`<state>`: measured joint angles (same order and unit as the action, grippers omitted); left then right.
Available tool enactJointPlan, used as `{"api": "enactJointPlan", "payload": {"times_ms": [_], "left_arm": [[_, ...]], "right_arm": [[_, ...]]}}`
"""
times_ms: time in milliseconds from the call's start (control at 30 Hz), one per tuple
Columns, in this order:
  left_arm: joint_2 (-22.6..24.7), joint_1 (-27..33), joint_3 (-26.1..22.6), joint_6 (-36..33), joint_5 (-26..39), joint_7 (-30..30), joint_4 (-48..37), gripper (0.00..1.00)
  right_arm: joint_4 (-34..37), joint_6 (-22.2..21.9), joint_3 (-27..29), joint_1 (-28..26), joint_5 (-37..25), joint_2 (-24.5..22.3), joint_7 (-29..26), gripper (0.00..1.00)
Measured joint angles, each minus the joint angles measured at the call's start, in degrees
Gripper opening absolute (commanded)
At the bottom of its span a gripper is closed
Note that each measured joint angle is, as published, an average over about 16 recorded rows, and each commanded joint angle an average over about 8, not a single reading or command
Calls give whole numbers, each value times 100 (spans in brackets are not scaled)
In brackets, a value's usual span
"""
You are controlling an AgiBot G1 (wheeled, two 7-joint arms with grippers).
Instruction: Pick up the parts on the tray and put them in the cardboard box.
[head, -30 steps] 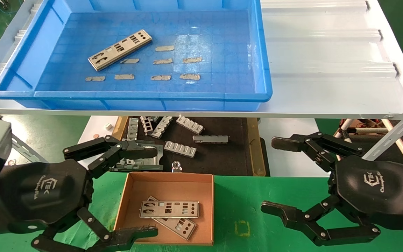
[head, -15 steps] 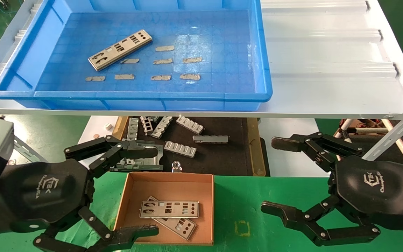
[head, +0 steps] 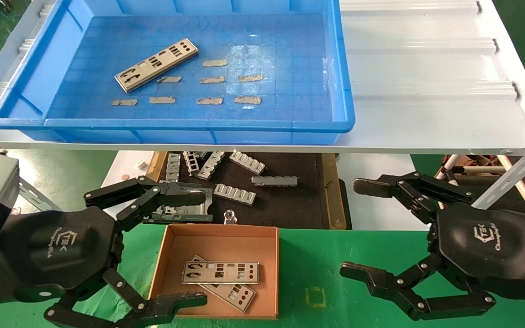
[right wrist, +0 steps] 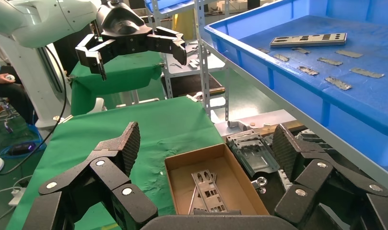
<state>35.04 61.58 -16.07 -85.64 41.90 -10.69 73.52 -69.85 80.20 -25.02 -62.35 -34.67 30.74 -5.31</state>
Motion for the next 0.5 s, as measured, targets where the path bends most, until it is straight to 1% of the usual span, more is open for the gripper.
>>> {"api": "enactJointPlan", "payload": {"times_ms": [500], "left_arm": [[1, 2, -5, 3, 1, 2, -3, 100]], "right_arm": [[0, 0, 0, 0, 0, 0, 0, 100]]}}
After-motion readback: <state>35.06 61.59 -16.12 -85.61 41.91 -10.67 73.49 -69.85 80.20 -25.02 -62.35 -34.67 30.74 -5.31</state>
